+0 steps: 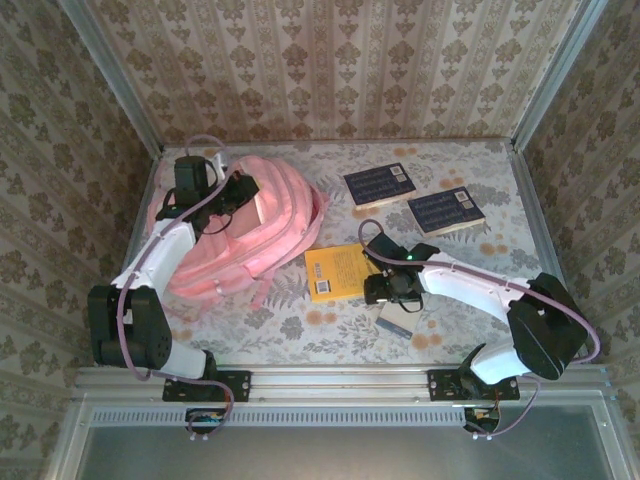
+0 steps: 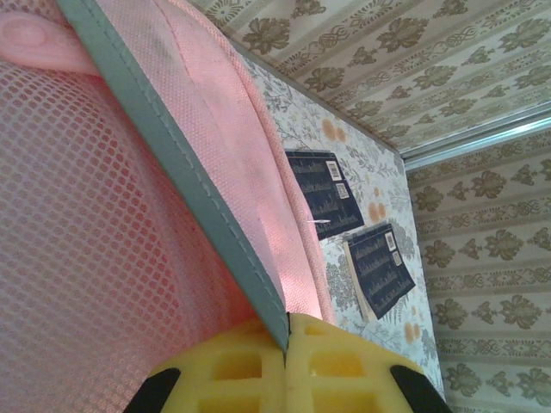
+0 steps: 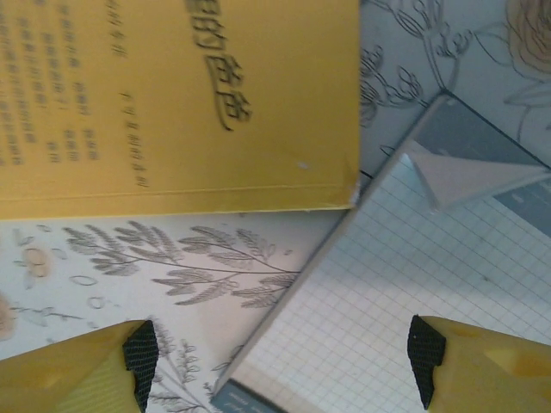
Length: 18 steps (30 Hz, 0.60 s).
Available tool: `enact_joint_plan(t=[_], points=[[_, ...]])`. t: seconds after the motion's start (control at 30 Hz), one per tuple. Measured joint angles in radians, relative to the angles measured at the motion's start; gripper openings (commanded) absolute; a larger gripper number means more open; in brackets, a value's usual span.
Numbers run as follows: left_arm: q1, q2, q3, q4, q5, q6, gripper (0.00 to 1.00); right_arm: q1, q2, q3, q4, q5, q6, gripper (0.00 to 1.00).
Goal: Pack books, pencil case, and school supplies into a backpack
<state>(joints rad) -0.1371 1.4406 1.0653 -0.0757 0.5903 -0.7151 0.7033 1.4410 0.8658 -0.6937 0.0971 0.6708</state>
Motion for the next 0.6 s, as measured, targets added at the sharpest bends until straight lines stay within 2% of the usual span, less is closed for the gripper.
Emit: enact_joint_plan(t=[0.07, 0.27, 0.47, 0.6], points=[[-0.005, 0.0, 0.0, -0.003, 0.0, 0.0, 0.0, 0.0, 0.001, -0.014, -0.003, 0.024, 0.038, 0.78], [-0.013, 0.0, 0.0, -0.005, 0.0, 0.001, 0.0, 0.0, -0.002, -0.073, -0.023, 0.072, 0.156, 0.94], [-0.018, 0.0, 0.0, -0.006, -0.003, 0.008, 0.0, -0.078, -0.119, -0.168, -0.016, 0.068, 0.206, 0.99], [-0.029, 0.0, 0.0, -0.01, -0.01, 0.017, 0.0, -0.169, -0.192, -0.258, 0.055, -0.007, 0.225, 0.98]])
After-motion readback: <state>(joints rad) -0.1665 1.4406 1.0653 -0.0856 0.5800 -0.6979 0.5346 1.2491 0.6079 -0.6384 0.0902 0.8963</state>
